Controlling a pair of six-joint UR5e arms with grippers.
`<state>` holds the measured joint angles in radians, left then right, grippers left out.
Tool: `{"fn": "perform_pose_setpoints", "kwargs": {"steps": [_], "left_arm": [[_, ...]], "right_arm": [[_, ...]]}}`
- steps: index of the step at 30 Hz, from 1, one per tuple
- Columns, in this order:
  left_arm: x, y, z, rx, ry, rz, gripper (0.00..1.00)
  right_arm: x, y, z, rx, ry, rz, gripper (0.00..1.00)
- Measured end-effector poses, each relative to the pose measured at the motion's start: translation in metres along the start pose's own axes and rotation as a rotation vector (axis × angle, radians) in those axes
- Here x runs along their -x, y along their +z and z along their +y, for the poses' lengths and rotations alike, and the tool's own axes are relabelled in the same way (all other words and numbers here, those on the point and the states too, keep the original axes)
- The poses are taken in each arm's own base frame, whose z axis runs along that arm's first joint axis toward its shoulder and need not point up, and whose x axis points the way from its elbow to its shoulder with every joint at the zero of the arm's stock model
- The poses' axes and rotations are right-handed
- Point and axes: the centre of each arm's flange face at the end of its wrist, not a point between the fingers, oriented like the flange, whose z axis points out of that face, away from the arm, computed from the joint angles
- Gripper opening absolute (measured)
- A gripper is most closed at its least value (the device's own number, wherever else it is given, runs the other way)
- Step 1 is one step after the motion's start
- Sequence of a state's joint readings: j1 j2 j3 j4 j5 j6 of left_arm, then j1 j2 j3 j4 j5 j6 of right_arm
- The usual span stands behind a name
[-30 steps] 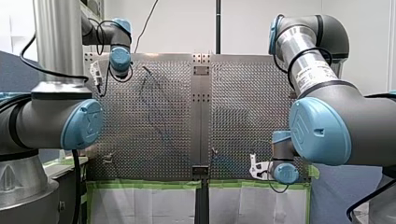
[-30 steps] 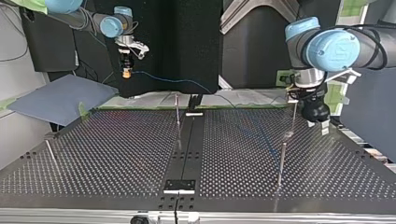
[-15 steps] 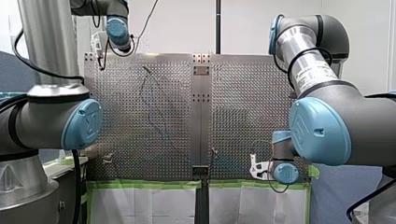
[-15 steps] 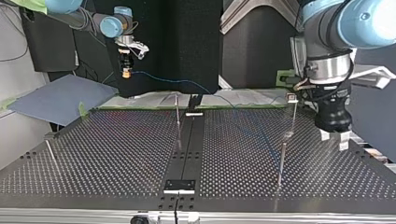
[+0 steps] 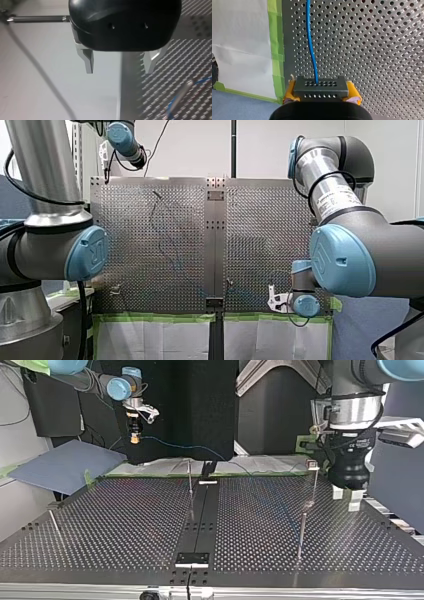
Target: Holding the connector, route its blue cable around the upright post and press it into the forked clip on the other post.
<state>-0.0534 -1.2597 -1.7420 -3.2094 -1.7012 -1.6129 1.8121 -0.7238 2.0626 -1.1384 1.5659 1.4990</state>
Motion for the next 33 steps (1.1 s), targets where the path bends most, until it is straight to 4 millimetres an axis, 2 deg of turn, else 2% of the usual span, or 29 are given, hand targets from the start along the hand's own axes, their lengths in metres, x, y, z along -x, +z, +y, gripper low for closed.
{"fn": "perform_pose_setpoints", "kwargs": {"steps": [11,19,33], "left_arm": [[-0.04,0.012,-0.014,-0.076,0.084,0.172,0.99],[-0.041,0.007,-0.014,-0.076,0.077,0.225,0.99],[-0.027,0.008,-0.009,-0.029,0.061,0.229,0.99]], "right_arm": [[0.0,0.0,0.0,0.001,-0.001,-0.001,0.0],[0.0,0.0,0.0,0.003,-0.003,-0.001,0.0],[0.0,0.0,0.0,0.003,-0.002,-0.001,0.0]]}}
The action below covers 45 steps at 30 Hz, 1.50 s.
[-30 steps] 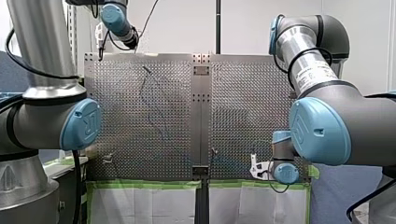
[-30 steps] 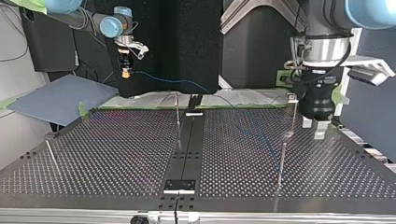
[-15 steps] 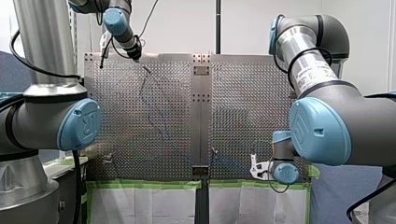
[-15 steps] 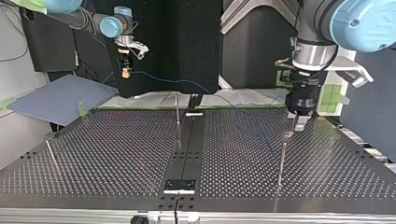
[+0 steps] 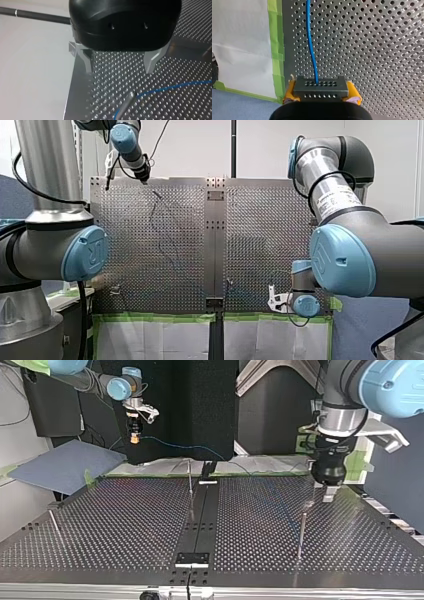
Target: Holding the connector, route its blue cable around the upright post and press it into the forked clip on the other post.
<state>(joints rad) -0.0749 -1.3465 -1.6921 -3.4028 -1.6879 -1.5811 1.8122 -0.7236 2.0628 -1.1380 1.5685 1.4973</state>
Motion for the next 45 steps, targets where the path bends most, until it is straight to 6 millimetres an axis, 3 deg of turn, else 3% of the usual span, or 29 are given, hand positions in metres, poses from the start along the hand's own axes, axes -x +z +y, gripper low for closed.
{"fn": "perform_pose_setpoints", "kwargs": {"steps": [45], "left_arm": [[-0.0022,-0.001,0.0071,0.081,-0.103,0.009,0.99]], "right_arm": [[-0.0004,0.0001,-0.0003,-0.006,0.0,0.0,0.0]]}}
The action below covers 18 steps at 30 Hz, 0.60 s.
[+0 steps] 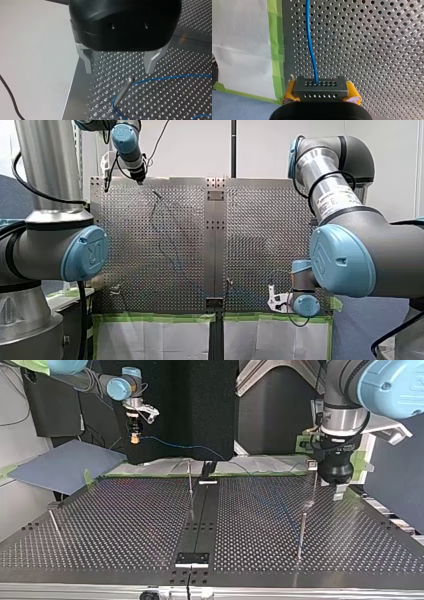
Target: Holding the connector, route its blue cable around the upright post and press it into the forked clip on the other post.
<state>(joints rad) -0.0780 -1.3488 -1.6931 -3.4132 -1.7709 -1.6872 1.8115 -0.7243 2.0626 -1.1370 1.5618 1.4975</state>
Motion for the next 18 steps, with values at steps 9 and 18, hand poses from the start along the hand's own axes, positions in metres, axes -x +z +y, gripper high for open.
{"fn": "perform_pose_setpoints", "kwargs": {"steps": [9,18], "left_arm": [[0.002,0.003,-0.001,-0.006,0.004,-0.026,0.99],[-0.002,0.013,-0.015,-0.066,0.058,-0.065,0.99]], "right_arm": [[0.0,0.0,0.0,0.0,0.0,-0.001,0.0],[0.0,-0.001,-0.002,-0.005,-0.001,0.0,0.0]]}}
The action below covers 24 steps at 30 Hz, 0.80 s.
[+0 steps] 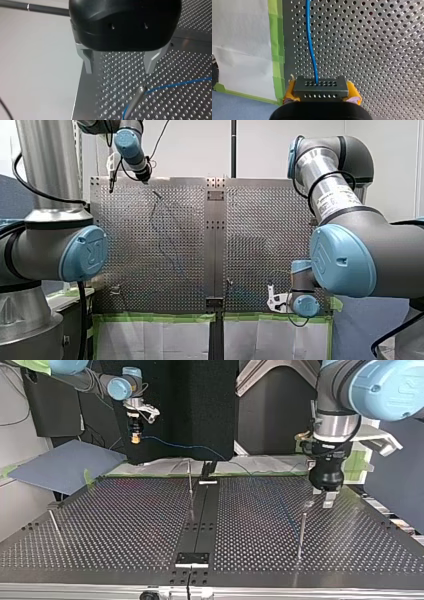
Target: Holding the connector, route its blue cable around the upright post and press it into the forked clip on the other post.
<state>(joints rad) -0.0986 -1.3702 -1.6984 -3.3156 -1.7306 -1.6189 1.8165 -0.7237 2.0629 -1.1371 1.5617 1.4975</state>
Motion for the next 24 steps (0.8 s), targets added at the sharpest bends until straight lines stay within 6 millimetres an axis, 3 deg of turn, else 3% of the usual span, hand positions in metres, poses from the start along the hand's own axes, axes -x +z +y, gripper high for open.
{"fn": "perform_pose_setpoints", "kwargs": {"steps": [10,20,24], "left_arm": [[-0.03,-0.002,-0.016,-0.053,0.087,-0.008,0.99],[-0.089,0.003,-0.042,-0.074,0.151,0.047,0.99],[-0.104,0.007,-0.054,-0.075,0.19,0.052,0.99]], "right_arm": [[0.0,0.0,-0.001,-0.002,-0.001,0.001,0.0],[0.0,-0.001,-0.006,-0.011,-0.001,0.001,0.0],[0.0,-0.002,-0.008,-0.019,0.007,0.001,0.0]]}}
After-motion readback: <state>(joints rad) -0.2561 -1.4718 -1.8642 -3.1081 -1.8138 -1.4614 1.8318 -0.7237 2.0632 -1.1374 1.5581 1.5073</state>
